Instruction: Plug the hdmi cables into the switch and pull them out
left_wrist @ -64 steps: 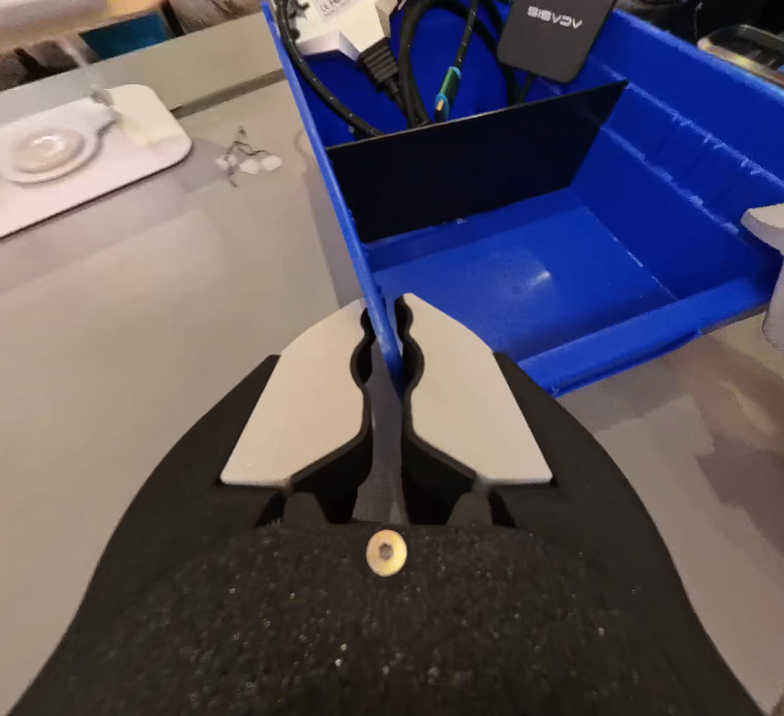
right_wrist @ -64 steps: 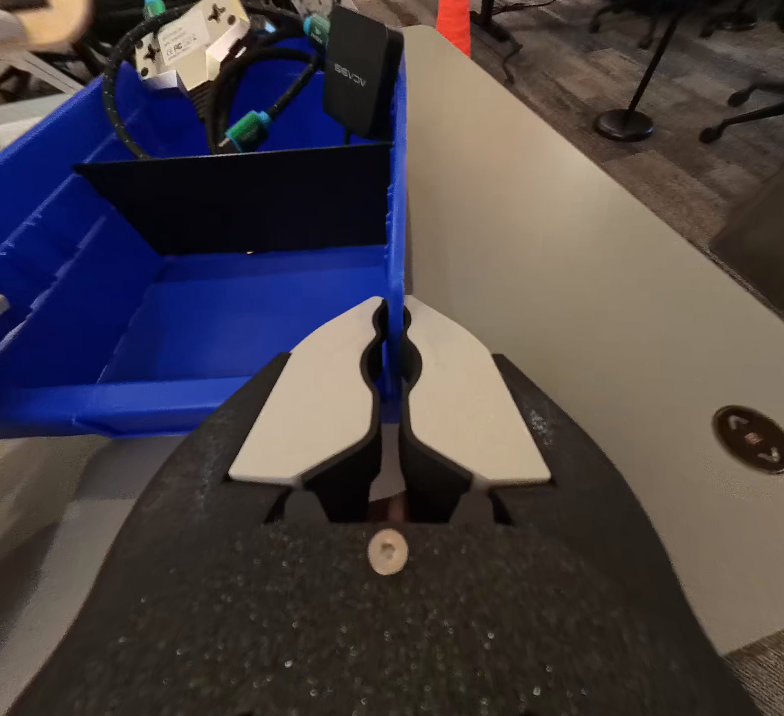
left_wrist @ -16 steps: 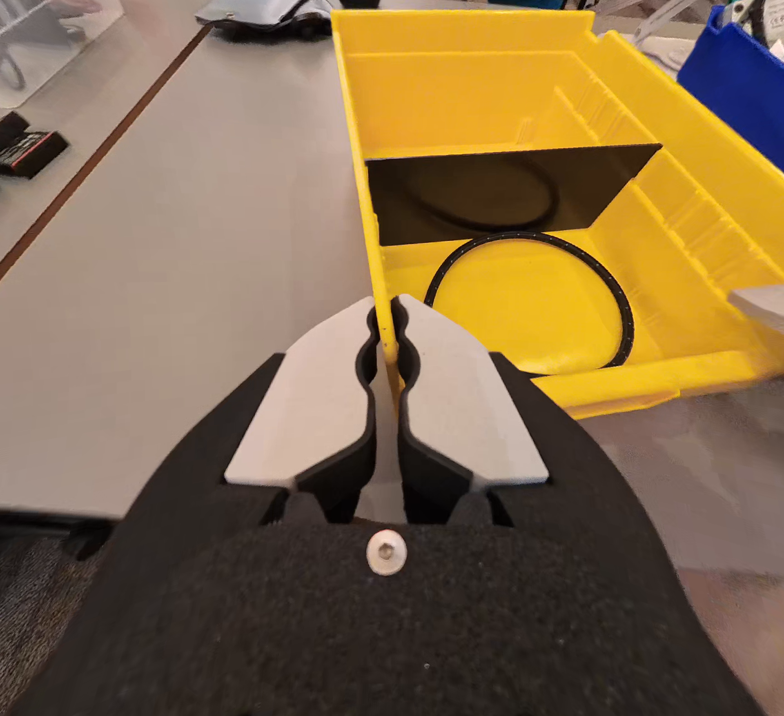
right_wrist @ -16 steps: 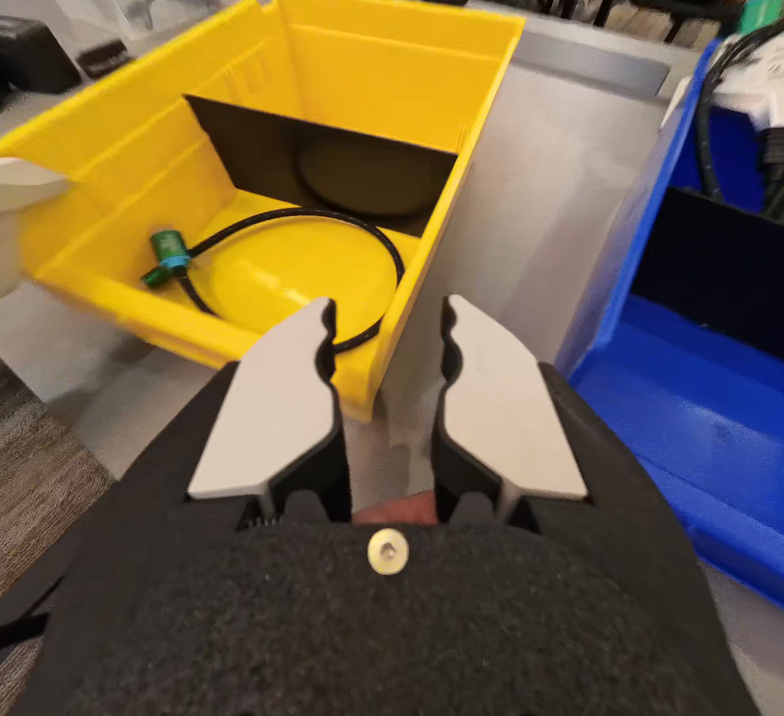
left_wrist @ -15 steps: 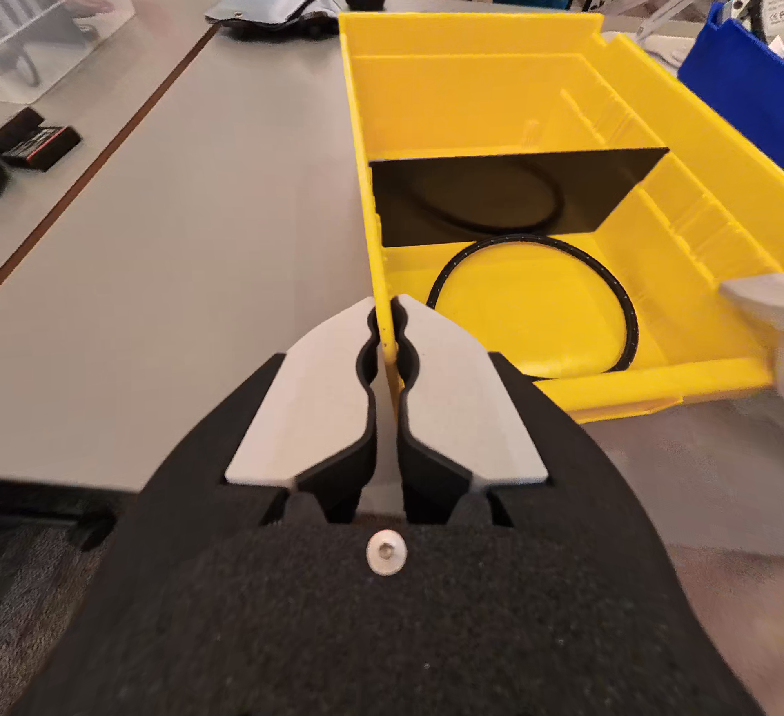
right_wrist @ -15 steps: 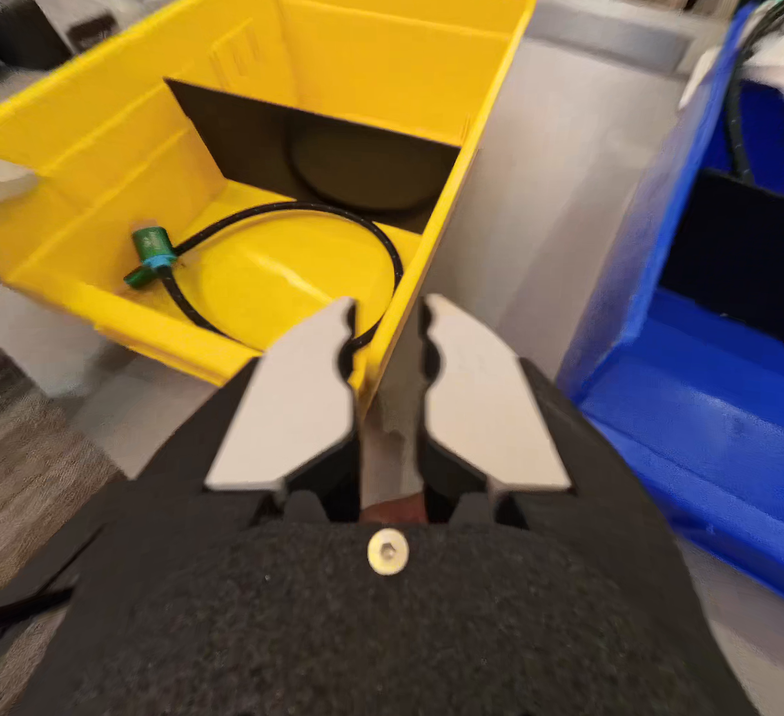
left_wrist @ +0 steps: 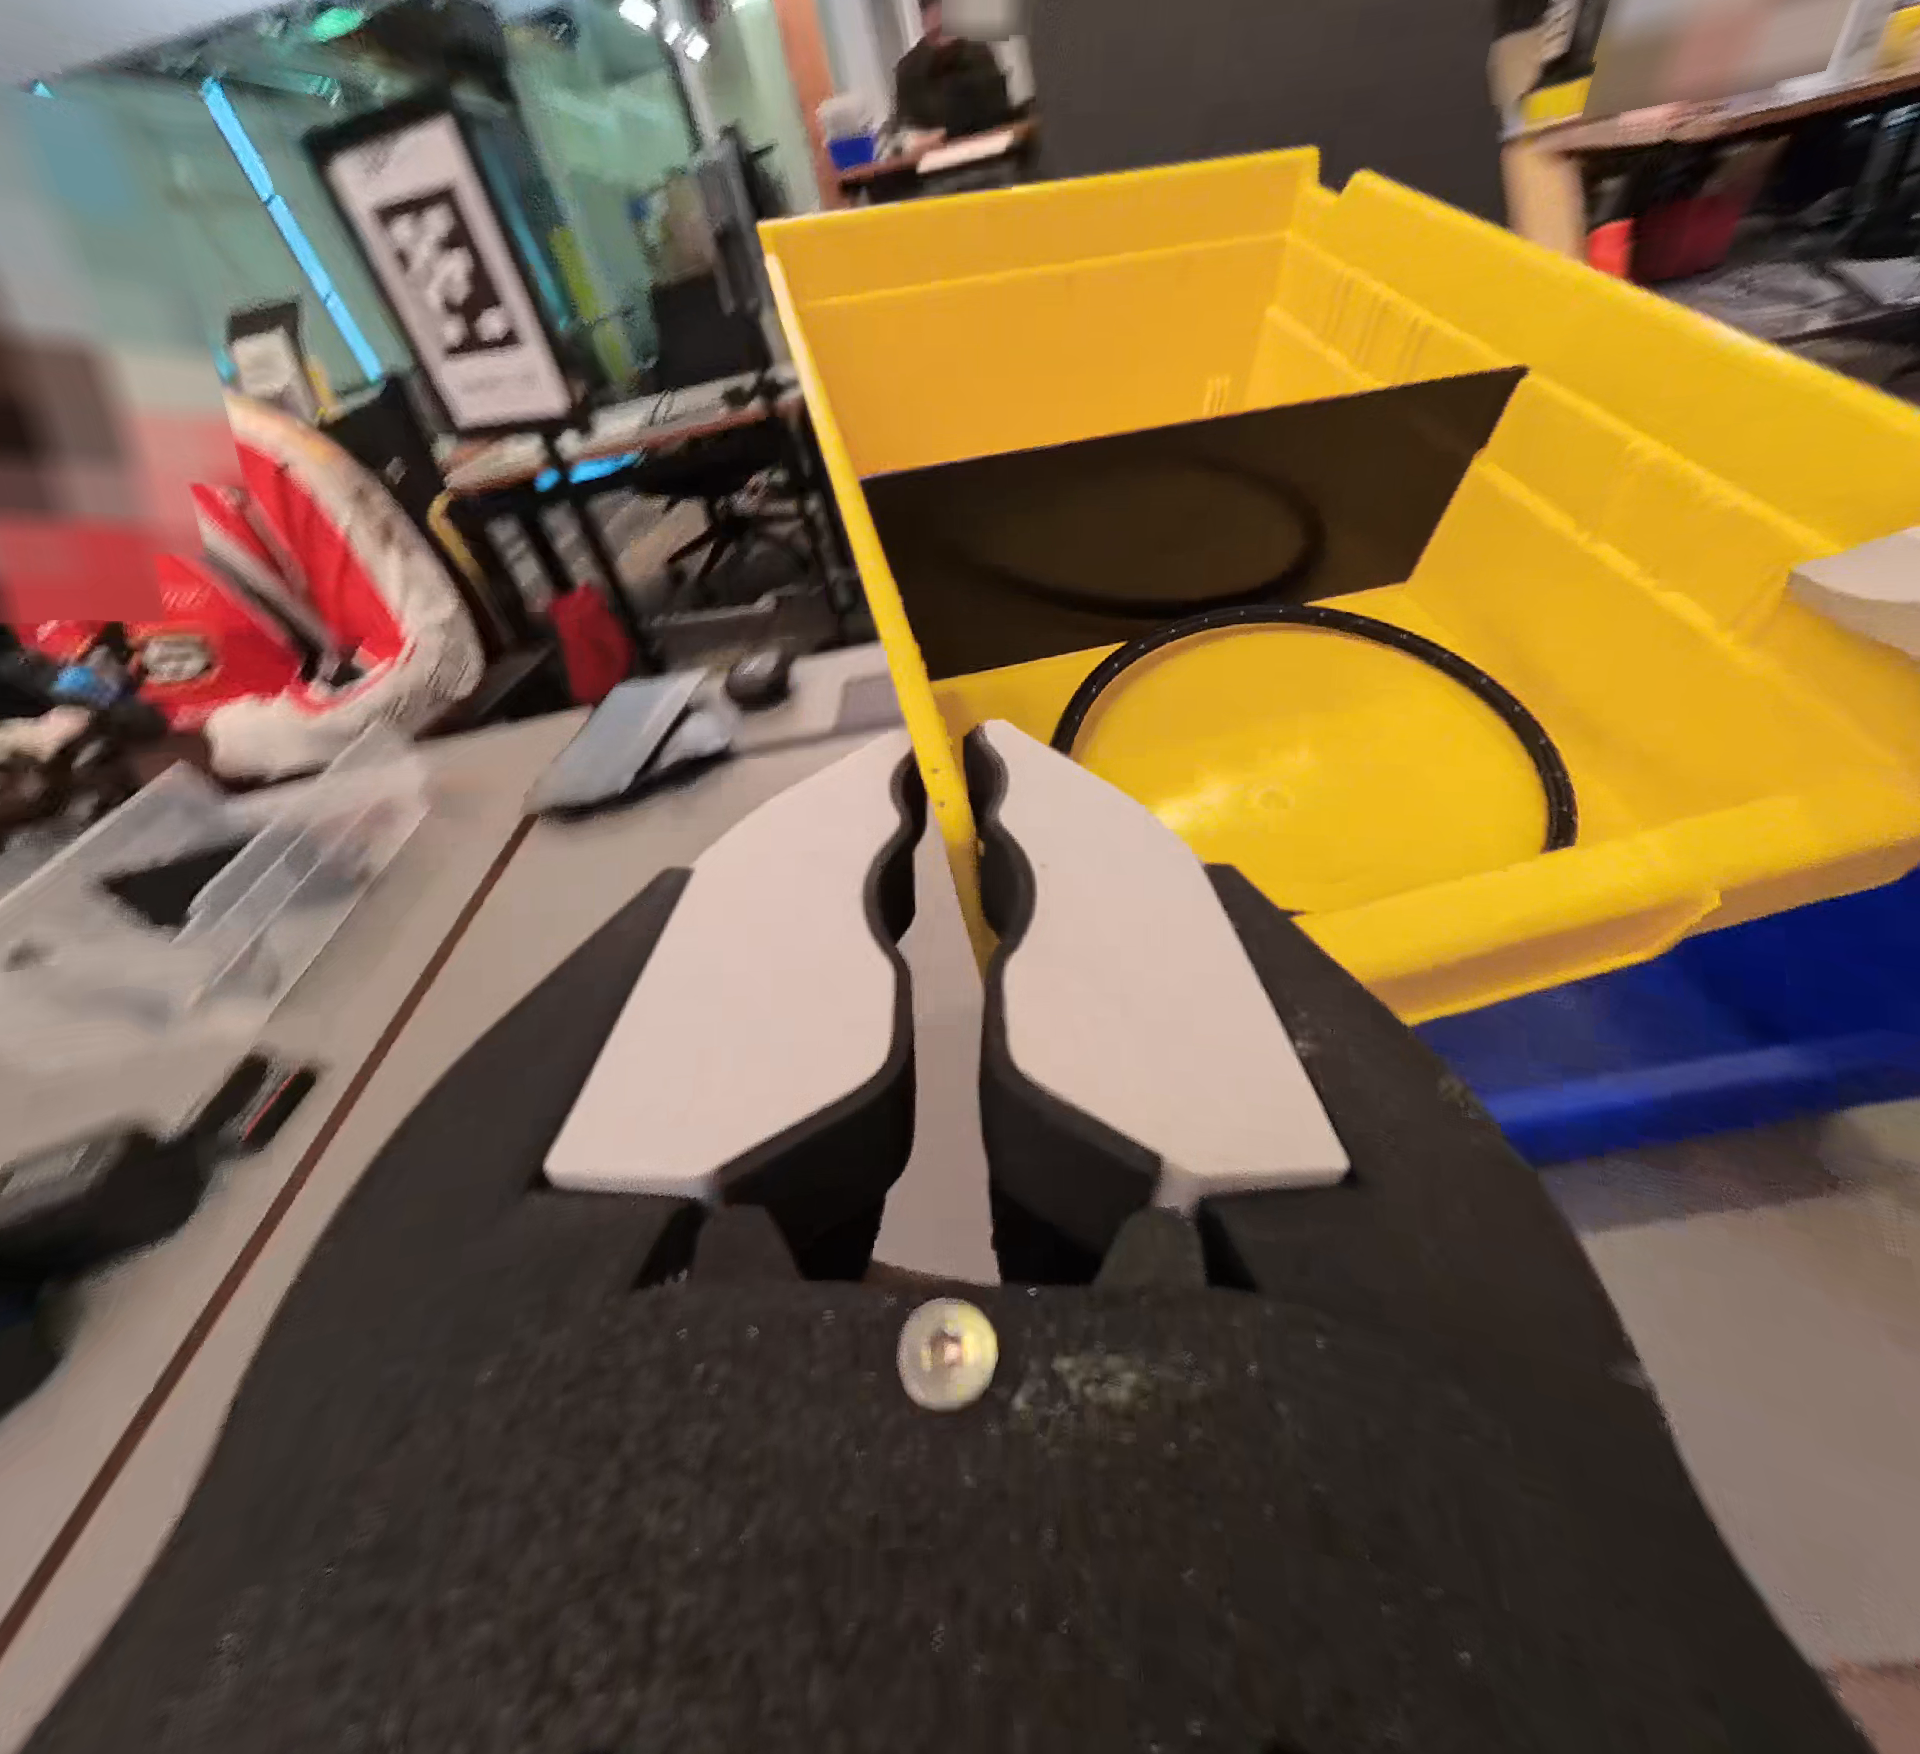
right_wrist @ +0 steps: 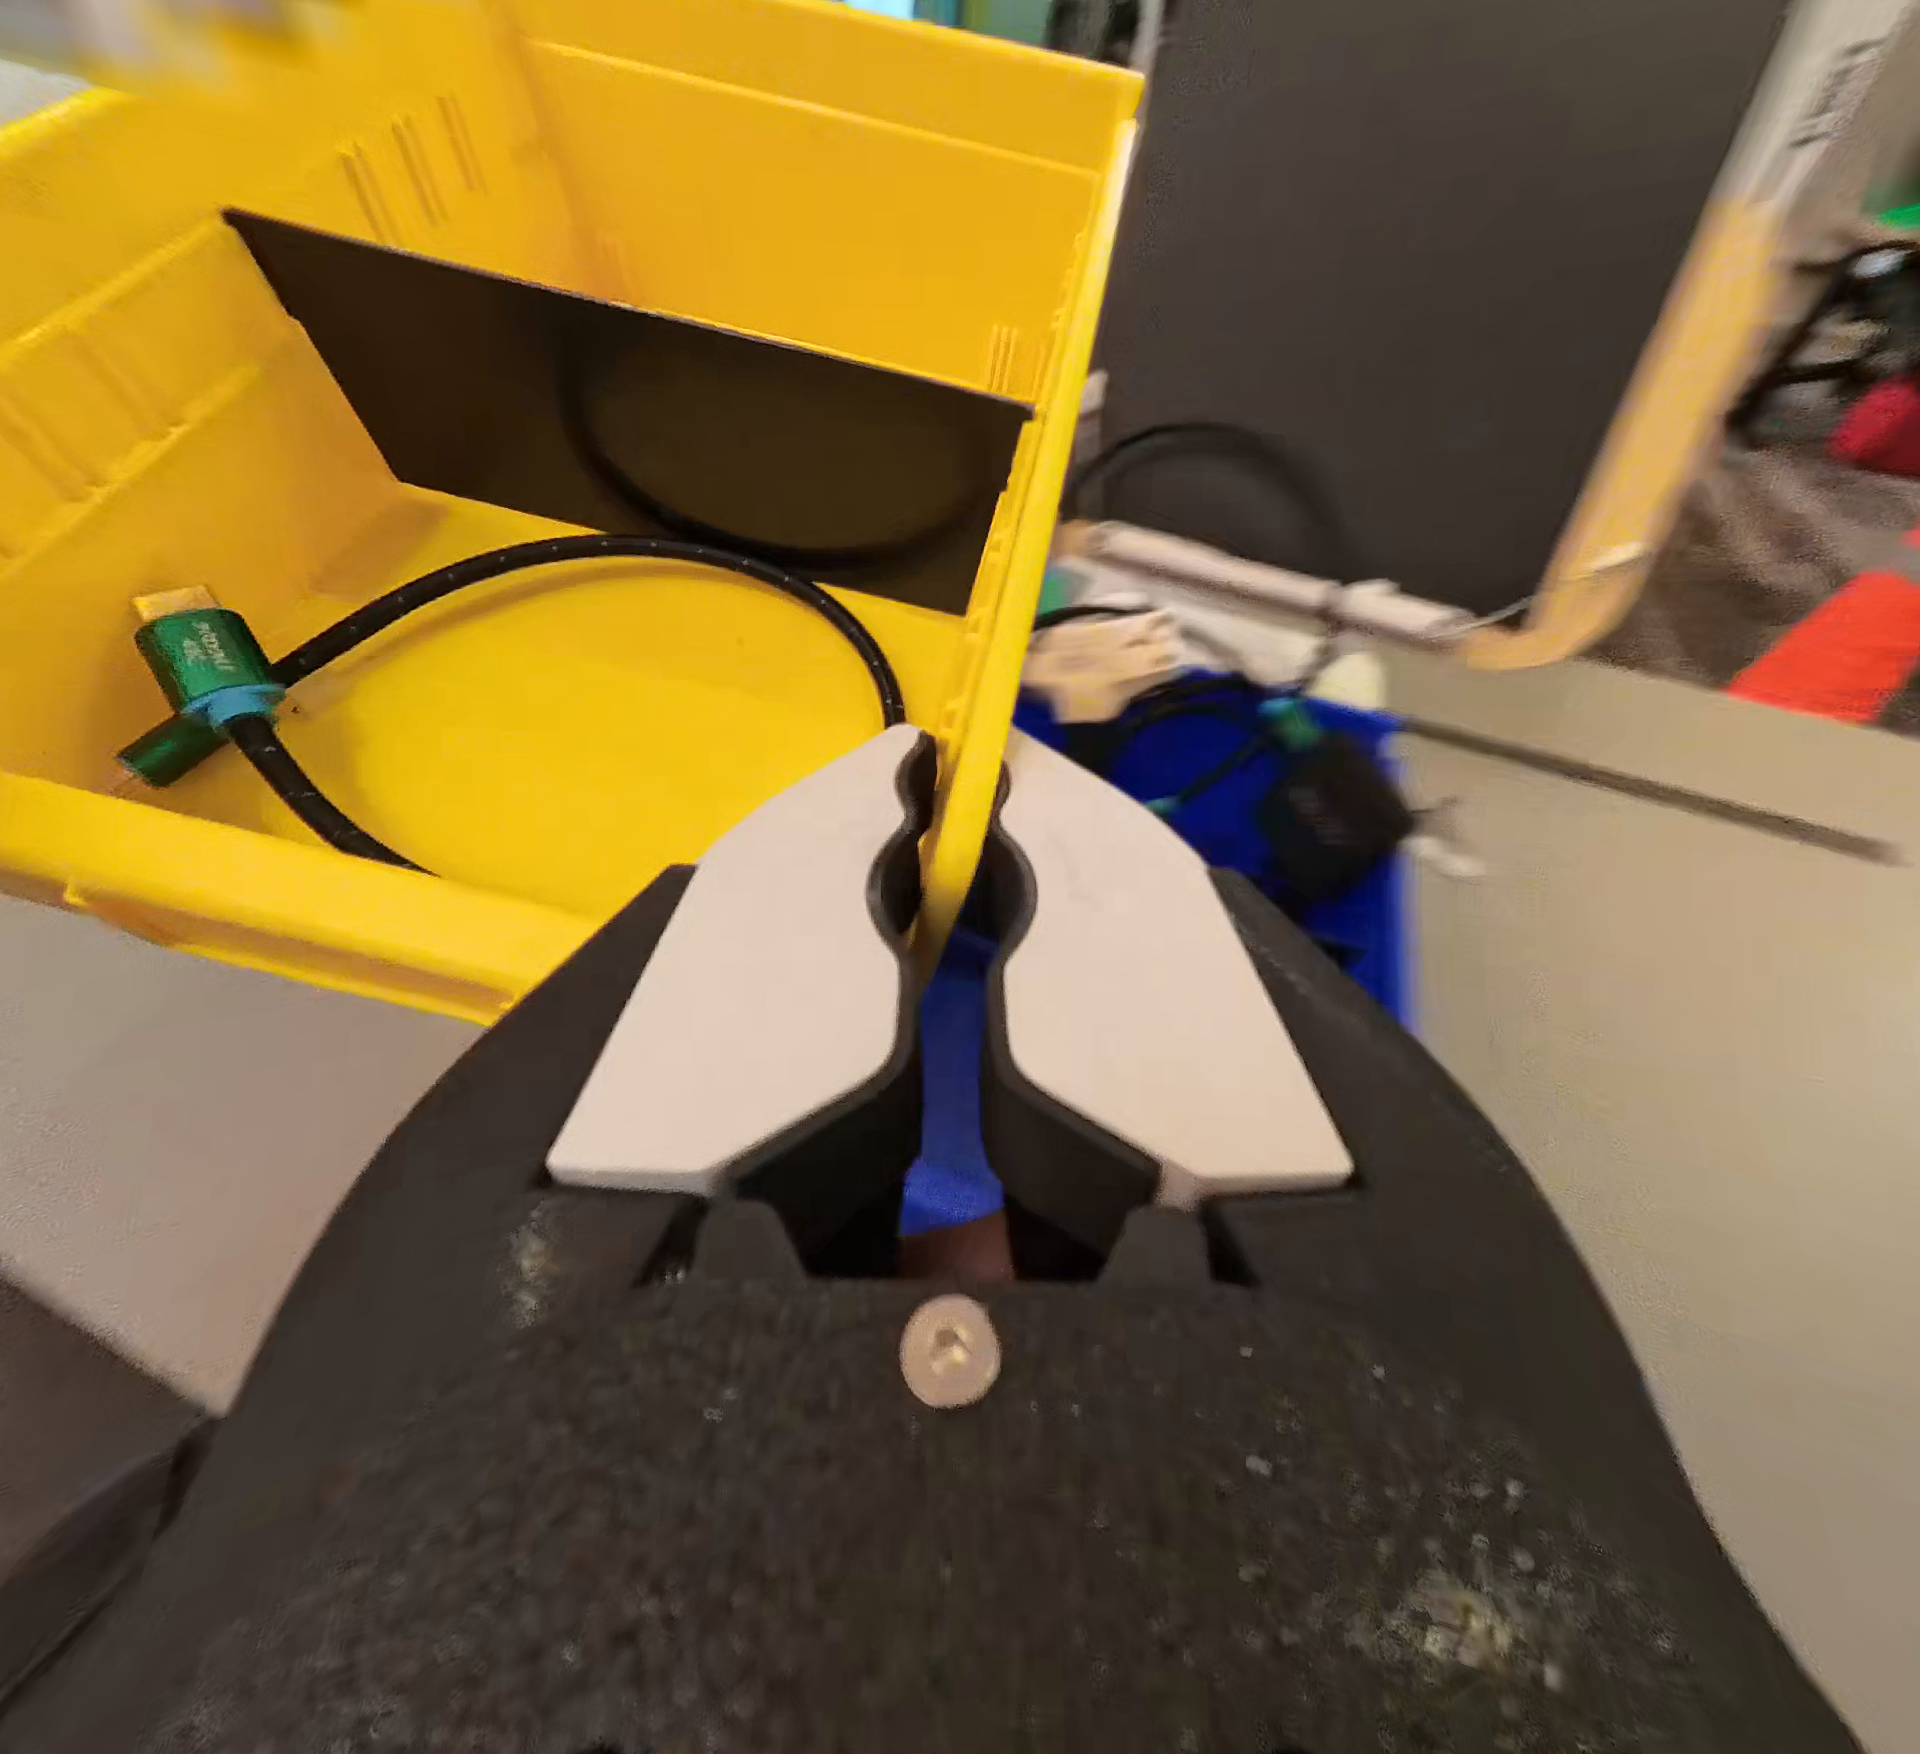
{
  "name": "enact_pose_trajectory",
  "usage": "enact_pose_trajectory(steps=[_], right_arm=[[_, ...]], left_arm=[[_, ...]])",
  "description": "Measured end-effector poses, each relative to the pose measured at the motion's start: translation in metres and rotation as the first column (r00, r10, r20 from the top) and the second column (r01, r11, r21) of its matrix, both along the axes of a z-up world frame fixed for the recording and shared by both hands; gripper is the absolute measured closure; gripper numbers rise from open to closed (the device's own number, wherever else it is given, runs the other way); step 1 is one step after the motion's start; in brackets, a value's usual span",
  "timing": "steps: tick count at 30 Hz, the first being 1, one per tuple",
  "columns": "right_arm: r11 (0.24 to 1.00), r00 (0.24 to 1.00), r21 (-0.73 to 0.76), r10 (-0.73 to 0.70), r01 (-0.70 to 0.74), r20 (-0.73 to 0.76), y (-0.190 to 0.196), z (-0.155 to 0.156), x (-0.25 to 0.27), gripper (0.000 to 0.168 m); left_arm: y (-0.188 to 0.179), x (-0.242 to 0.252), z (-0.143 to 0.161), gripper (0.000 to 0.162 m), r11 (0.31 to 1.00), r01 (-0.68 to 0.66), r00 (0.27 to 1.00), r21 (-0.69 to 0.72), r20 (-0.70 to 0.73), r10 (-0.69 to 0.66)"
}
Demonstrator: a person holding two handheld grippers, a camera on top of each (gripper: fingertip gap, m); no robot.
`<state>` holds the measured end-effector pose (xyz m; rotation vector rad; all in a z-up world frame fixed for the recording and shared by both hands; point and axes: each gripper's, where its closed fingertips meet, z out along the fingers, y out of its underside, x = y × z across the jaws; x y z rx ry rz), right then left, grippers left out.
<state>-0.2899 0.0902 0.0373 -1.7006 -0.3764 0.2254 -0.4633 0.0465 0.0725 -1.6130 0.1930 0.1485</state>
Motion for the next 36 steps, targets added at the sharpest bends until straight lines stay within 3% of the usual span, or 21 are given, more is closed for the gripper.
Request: enact_pose_trajectory(steps=[4,7,12,16,19,22,28,29,33,36], right_arm=[[0.987,0.988,0.030,-0.156,0.157,-0.018,0.008,0.035,0.123,0.163],[0.967,0.967,-0.009,-0.256,0.256,-0.009,0.006,0.031,0.228,0.164],[0.914,0.922,-0.118,-0.384,0.388,0.060,0.009,-0.037,0.380,0.164],[0.880,0.910,-0.233,-0.398,0.414,0.117,0.024,-0.111,0.452,0.164],[0.874,0.921,-0.295,-0.384,0.387,0.073,0.041,-0.153,0.474,0.164],[0.874,0.913,-0.310,-0.405,0.375,-0.039,0.054,-0.176,0.479,0.164],[0.864,0.902,-0.319,-0.428,0.389,-0.061,0.067,-0.180,0.479,0.161],[0.855,0.900,-0.330,-0.435,0.399,-0.038,0.065,-0.181,0.479,0.161],[0.802,0.829,-0.211,-0.544,0.559,0.126,0.045,-0.143,0.490,0.142],[0.838,0.827,-0.033,-0.530,0.545,0.188,0.031,-0.085,0.452,0.136]], left_arm=[[0.030,0.122,0.024,0.154,0.986,0.155,0.987,0.054,-0.056,-0.152],[0.046,0.226,0.005,0.153,0.951,0.310,0.950,0.001,-0.038,-0.309],[0.070,0.372,-0.082,0.154,0.902,0.416,0.906,-0.117,-0.037,-0.422],[0.090,0.438,-0.151,0.155,0.888,0.413,0.904,-0.204,-0.029,-0.427],[0.098,0.456,-0.183,0.154,0.887,0.397,0.906,-0.236,-0.050,-0.419],[0.097,0.459,-0.203,0.151,0.886,0.395,0.896,-0.243,-0.110,-0.429],[0.089,0.458,-0.202,0.139,0.820,0.471,0.851,-0.325,-0.079,-0.519],[0.086,0.452,-0.193,0.130,0.814,0.480,0.849,-0.326,-0.060,-0.524],[0.060,0.399,-0.144,0.123,0.778,0.553,0.822,-0.299,0.045,-0.567],[0.055,0.311,-0.121,0.117,0.828,0.486,0.872,-0.281,0.089,-0.481]])
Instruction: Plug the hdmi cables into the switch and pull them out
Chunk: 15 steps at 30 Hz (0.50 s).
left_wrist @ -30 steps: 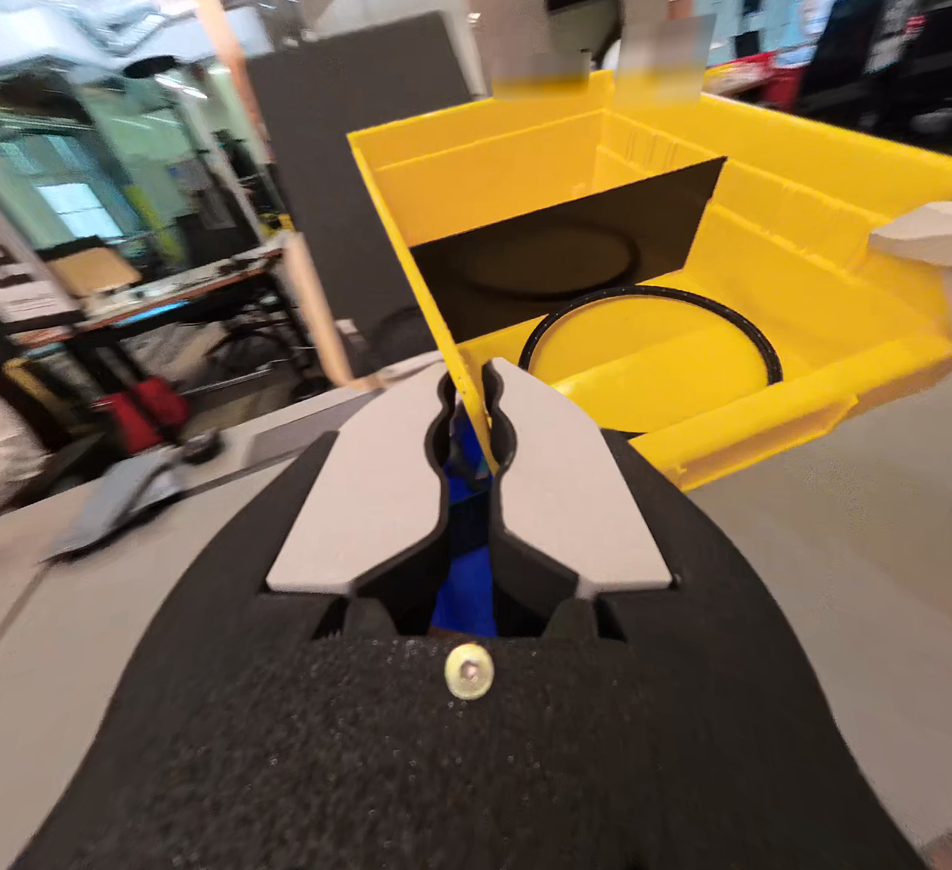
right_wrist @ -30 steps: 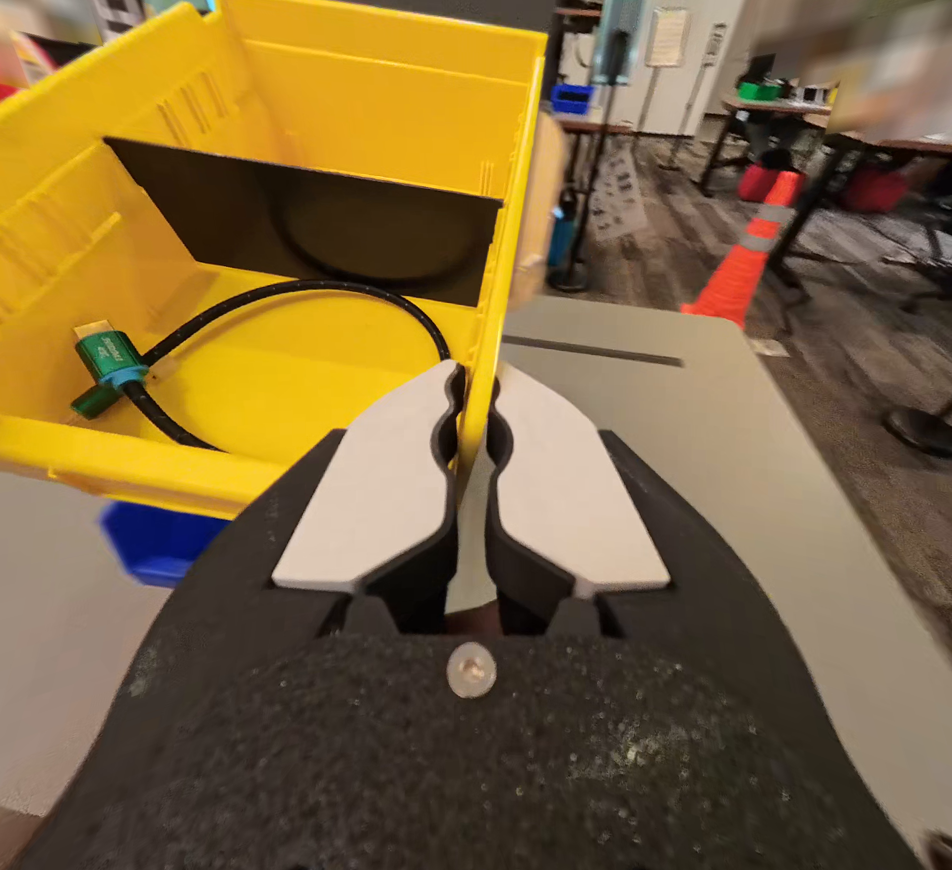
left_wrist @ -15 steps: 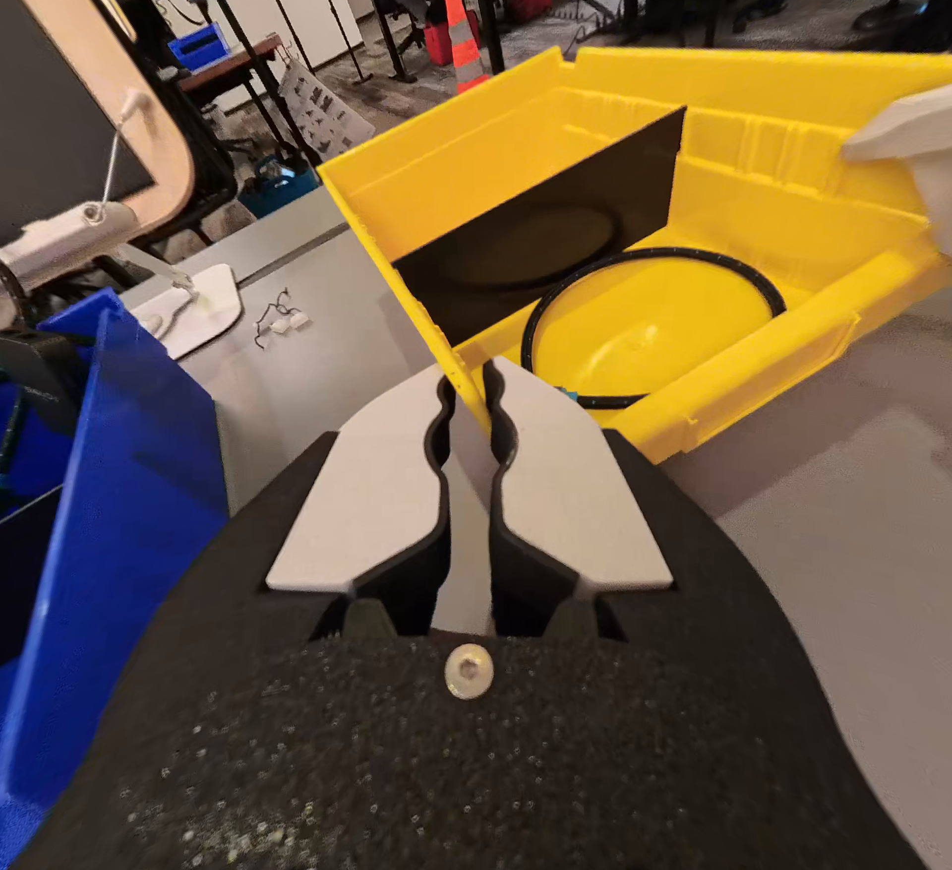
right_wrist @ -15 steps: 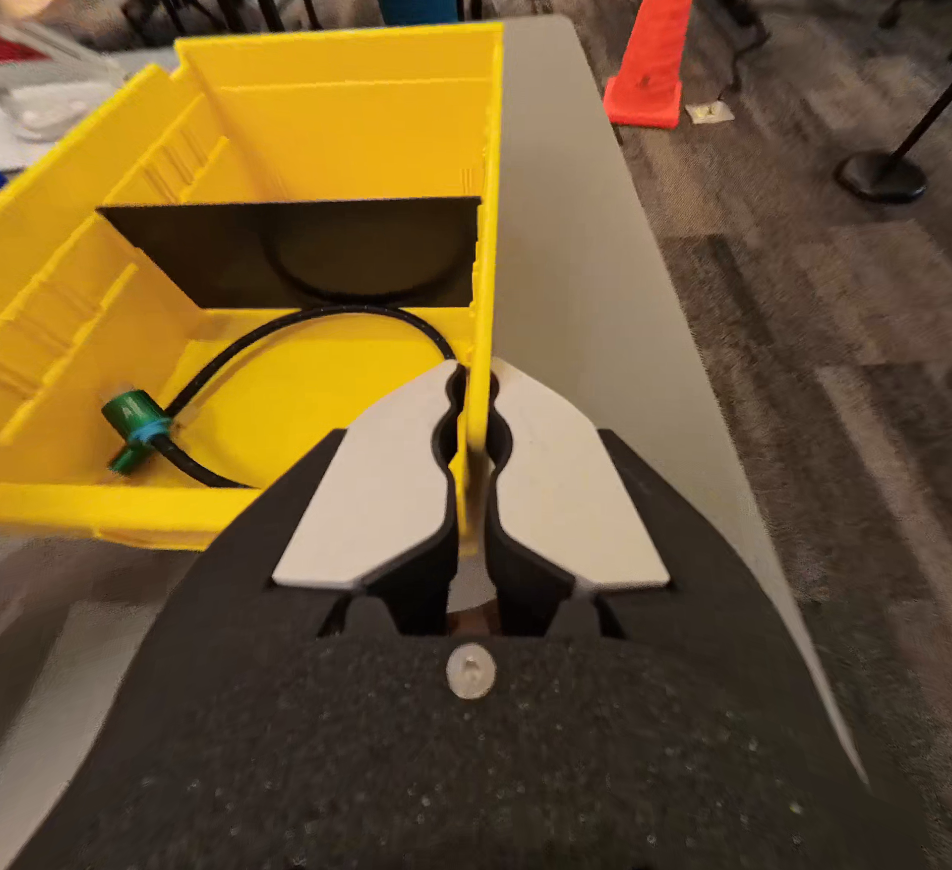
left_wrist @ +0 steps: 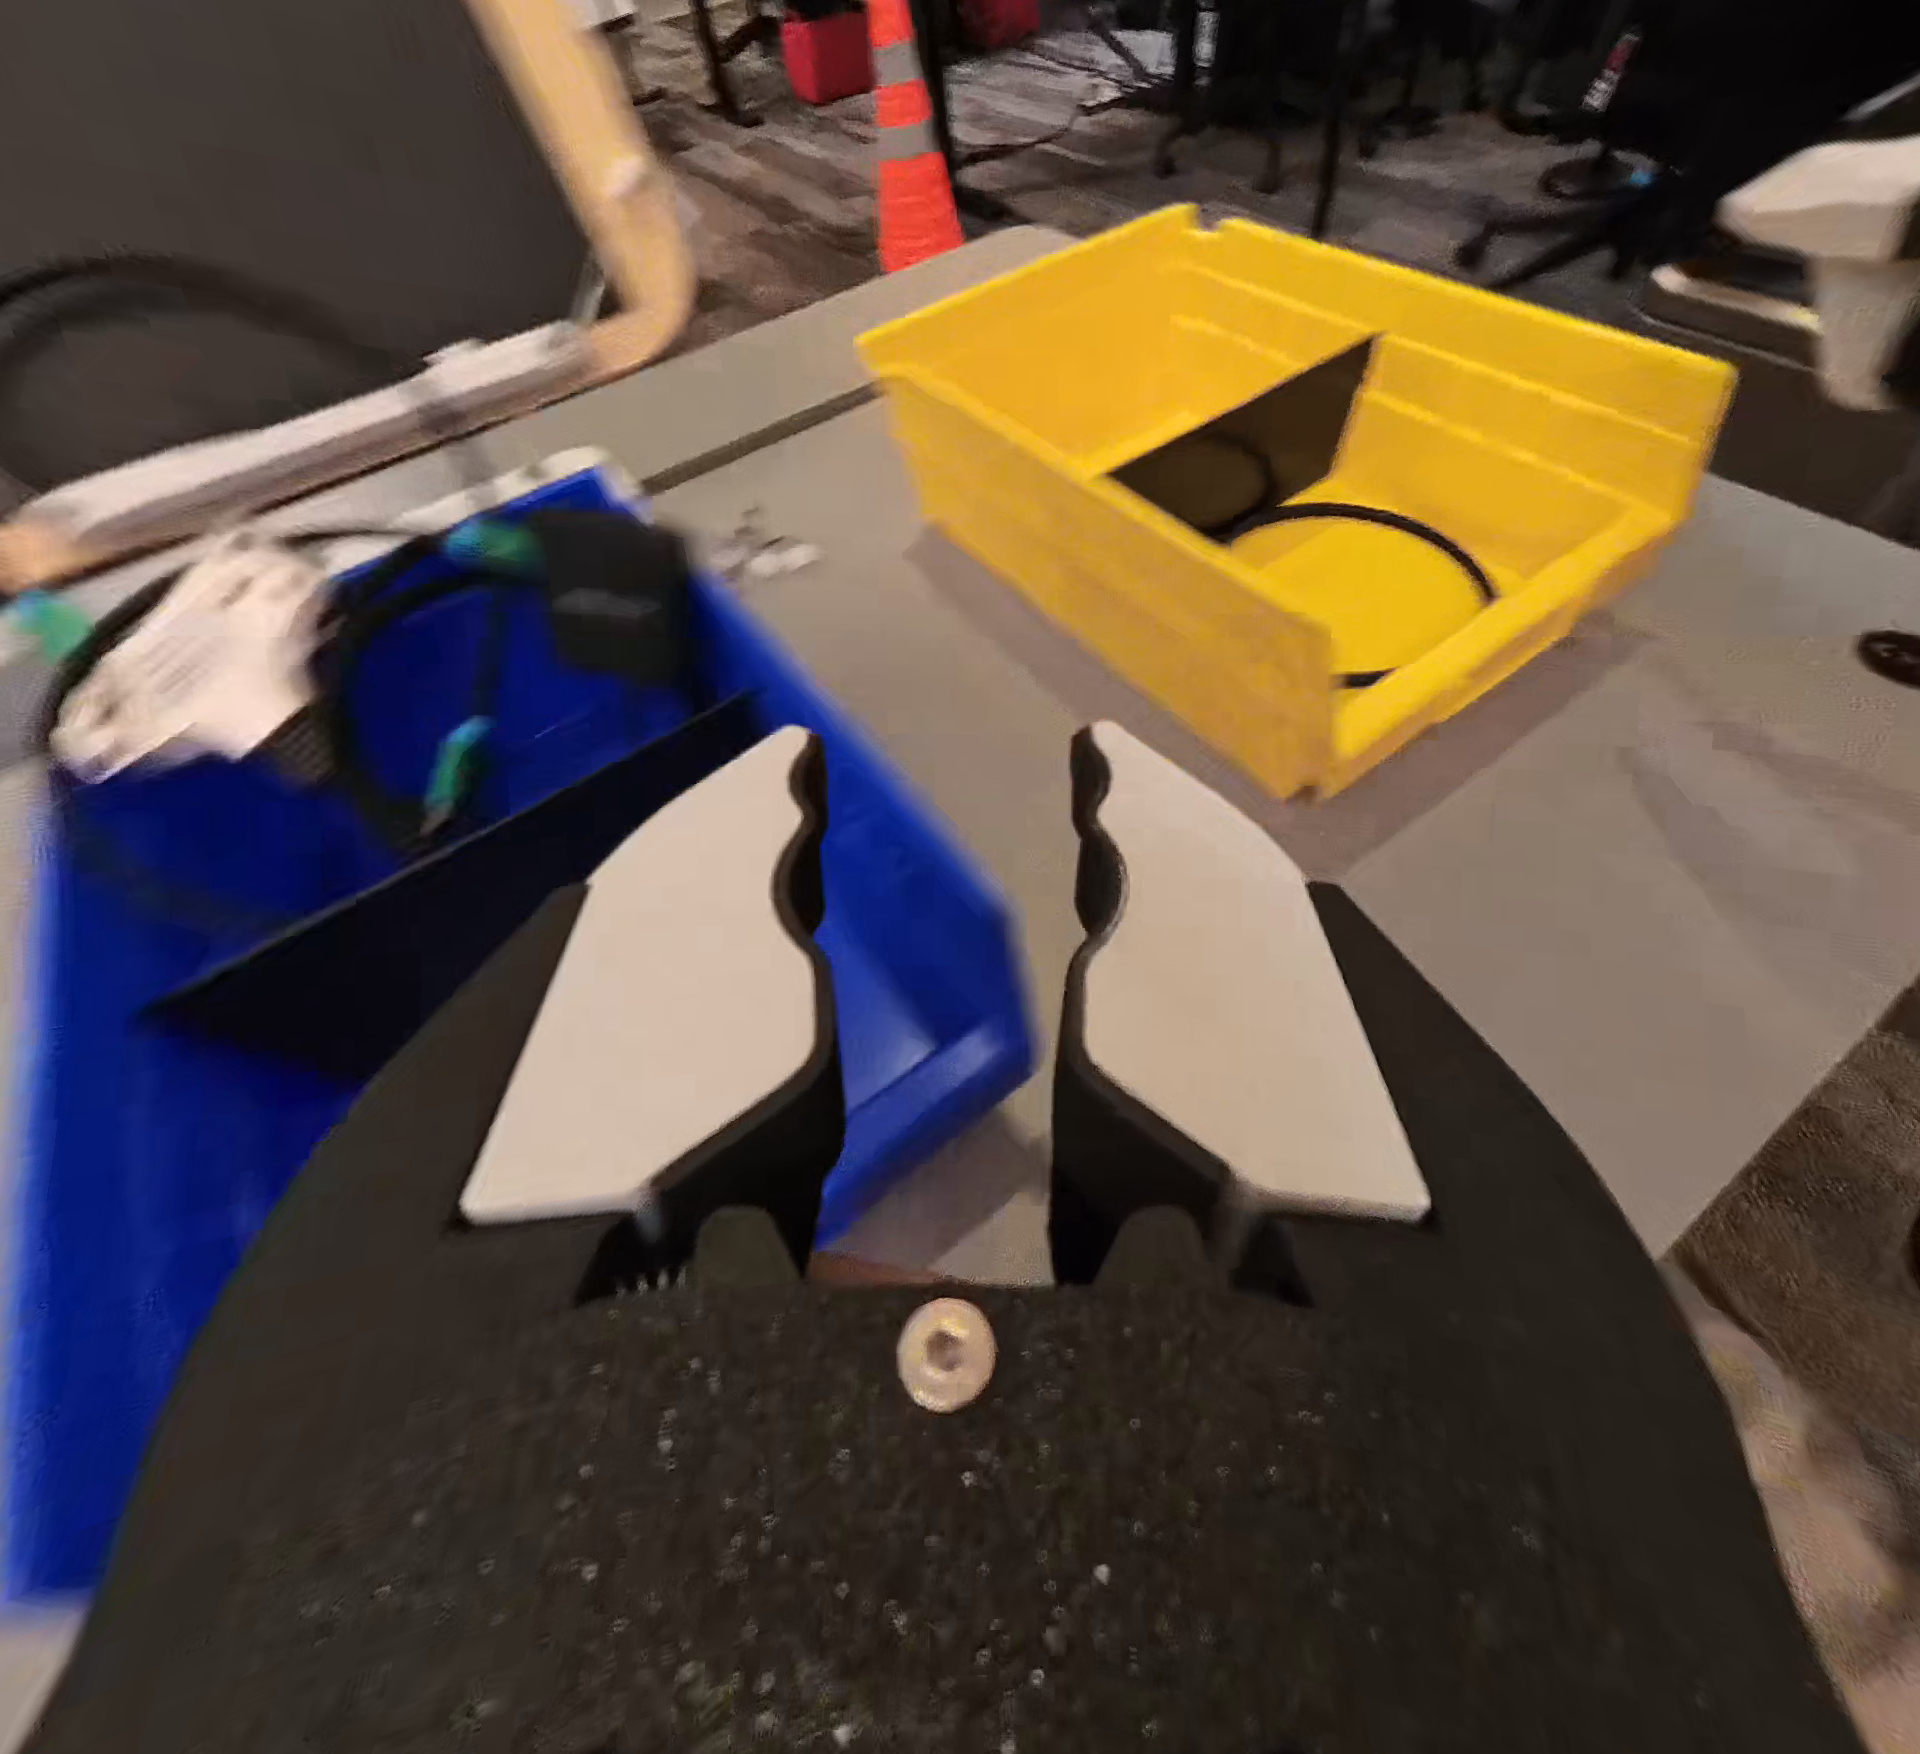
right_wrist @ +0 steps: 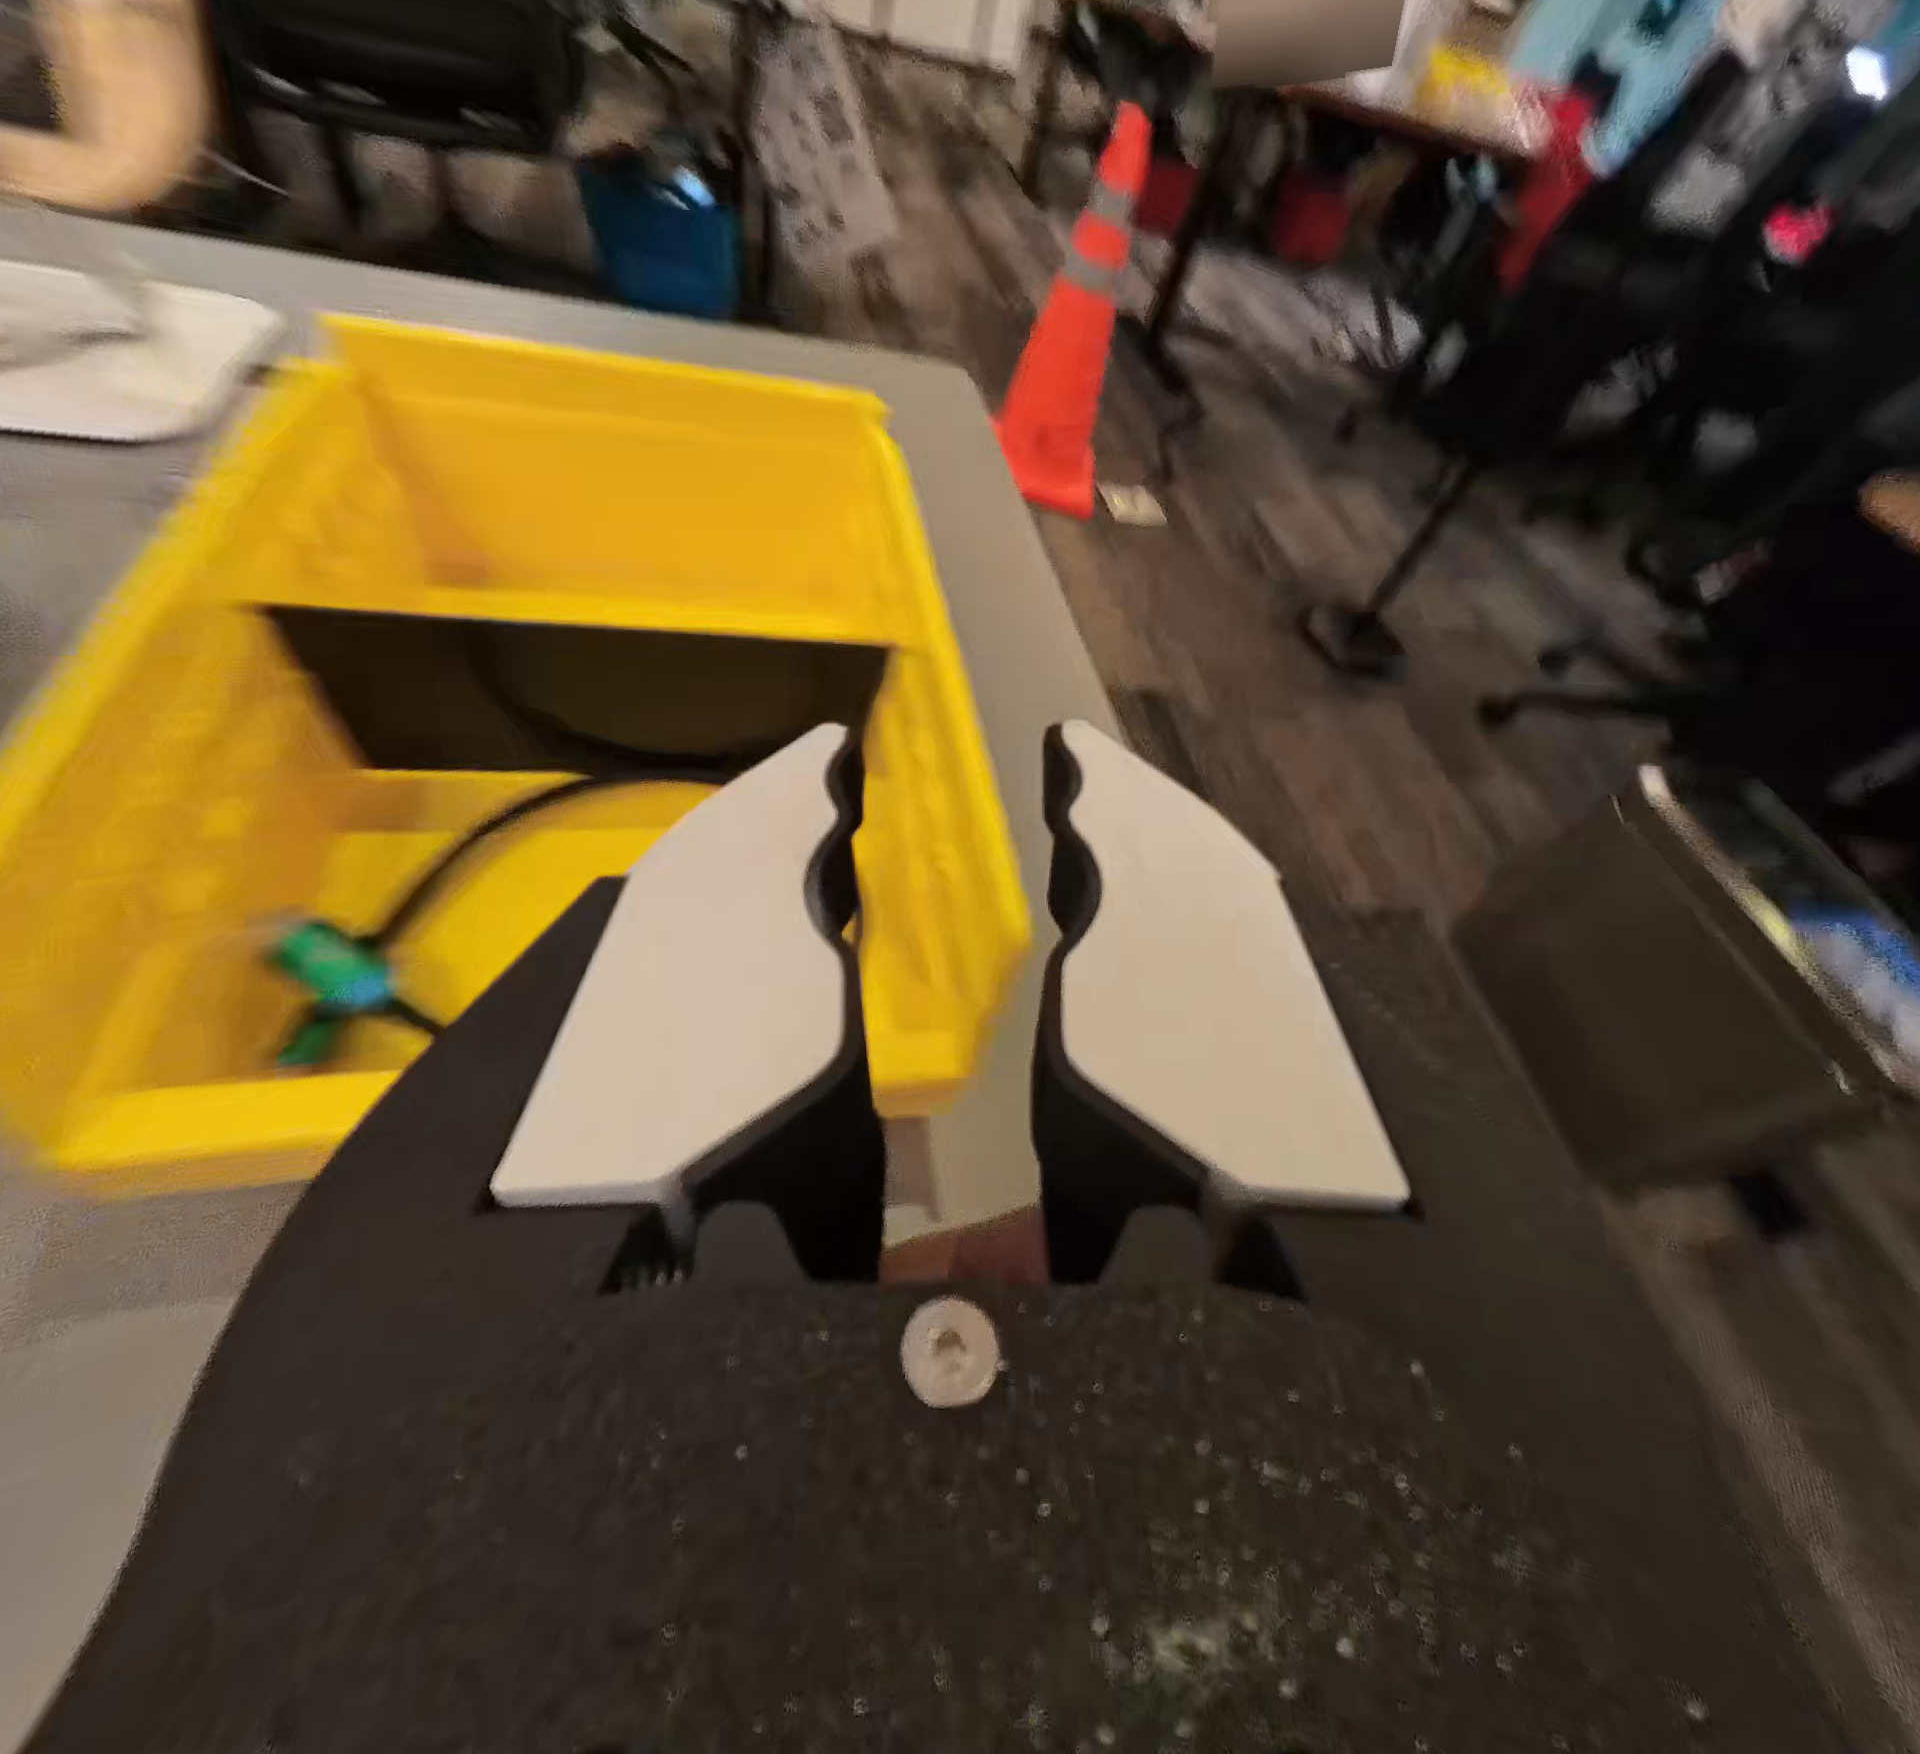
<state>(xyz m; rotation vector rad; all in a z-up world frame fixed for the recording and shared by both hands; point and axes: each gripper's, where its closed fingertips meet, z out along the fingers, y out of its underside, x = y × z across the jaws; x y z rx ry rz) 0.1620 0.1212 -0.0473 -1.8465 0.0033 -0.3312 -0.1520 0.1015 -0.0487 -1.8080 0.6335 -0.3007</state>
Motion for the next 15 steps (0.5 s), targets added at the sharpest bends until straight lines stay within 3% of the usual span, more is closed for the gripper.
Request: enact_pose_trajectory(steps=[3,6,7,9,10,12,15], right_arm=[[0.954,0.954,0.002,0.298,-0.298,-0.018,-0.006,0.013,-0.115,0.136],[0.771,0.762,-0.055,0.613,-0.635,-0.207,-0.023,-0.022,-0.254,0.118],[0.759,0.751,-0.078,0.615,-0.647,-0.243,-0.022,-0.038,-0.281,0.117],[0.789,0.795,-0.145,0.561,-0.598,-0.229,-0.011,-0.073,-0.310,0.111],[0.819,0.831,-0.161,0.517,-0.550,-0.206,-0.004,-0.087,-0.315,0.114],[0.852,0.870,-0.191,0.454,-0.487,-0.194,0.009,-0.108,-0.323,0.134],[0.889,0.908,-0.222,0.354,-0.401,-0.222,0.021,-0.110,-0.325,0.156]], left_arm=[[-0.003,-0.101,-0.011,0.105,0.990,-0.121,0.986,-0.074,0.106,0.128],[0.005,-0.183,-0.047,0.103,0.956,-0.273,0.952,-0.111,0.109,0.285],[0.012,-0.198,-0.065,0.100,0.943,-0.306,0.948,-0.131,0.046,0.314],[0.023,-0.202,-0.096,0.094,0.929,-0.292,0.955,-0.228,-0.013,0.297],[0.026,-0.194,-0.104,0.100,0.930,-0.241,0.967,-0.278,0.013,0.254],[0.033,-0.182,-0.107,0.125,0.933,-0.183,0.974,-0.309,0.073,0.215],[0.044,-0.196,-0.104,0.150,0.924,-0.250,0.964,-0.288,0.019,0.267]])
